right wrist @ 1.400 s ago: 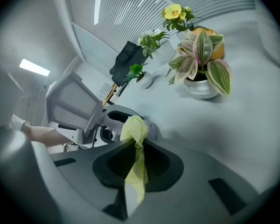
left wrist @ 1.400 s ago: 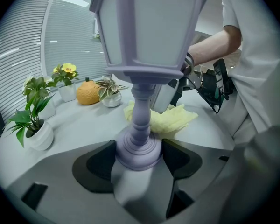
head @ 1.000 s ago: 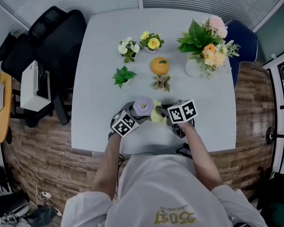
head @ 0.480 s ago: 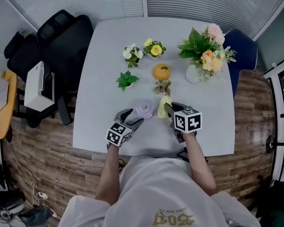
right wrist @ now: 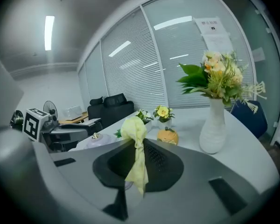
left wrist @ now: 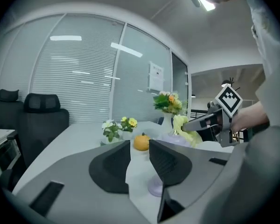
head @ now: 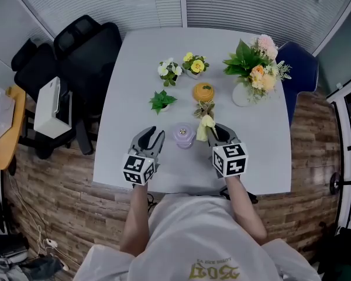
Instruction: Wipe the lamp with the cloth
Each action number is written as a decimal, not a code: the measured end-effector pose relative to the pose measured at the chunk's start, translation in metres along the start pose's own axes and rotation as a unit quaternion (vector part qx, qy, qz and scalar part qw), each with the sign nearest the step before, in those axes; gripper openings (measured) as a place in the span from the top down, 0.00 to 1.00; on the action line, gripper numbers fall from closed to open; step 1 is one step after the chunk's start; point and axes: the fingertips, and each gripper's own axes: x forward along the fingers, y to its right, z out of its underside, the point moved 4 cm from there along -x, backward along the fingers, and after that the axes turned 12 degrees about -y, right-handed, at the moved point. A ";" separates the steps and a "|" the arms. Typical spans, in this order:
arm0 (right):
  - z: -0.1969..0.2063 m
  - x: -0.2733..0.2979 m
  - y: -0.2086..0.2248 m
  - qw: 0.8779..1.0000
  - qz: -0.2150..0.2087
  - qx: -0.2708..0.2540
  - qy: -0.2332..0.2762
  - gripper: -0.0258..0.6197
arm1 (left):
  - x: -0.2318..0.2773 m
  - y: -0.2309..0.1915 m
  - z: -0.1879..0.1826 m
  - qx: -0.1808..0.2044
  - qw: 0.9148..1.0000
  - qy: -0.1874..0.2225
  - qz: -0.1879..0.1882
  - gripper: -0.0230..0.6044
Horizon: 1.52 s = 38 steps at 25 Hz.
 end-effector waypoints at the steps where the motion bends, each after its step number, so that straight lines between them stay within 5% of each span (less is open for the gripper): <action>1: -0.004 -0.003 -0.002 1.000 0.004 -0.004 0.009 0.88 | -0.003 0.001 -0.007 0.001 1.000 0.011 -0.003 0.77; 11: -0.029 -0.023 -0.020 0.996 0.042 -0.039 0.075 0.88 | -0.021 0.004 -0.049 -0.013 0.998 0.062 -0.025 0.95; 38: -0.026 -0.029 -0.014 0.995 0.045 -0.049 0.076 0.88 | -0.010 0.009 -0.053 0.004 0.999 0.028 -0.044 0.96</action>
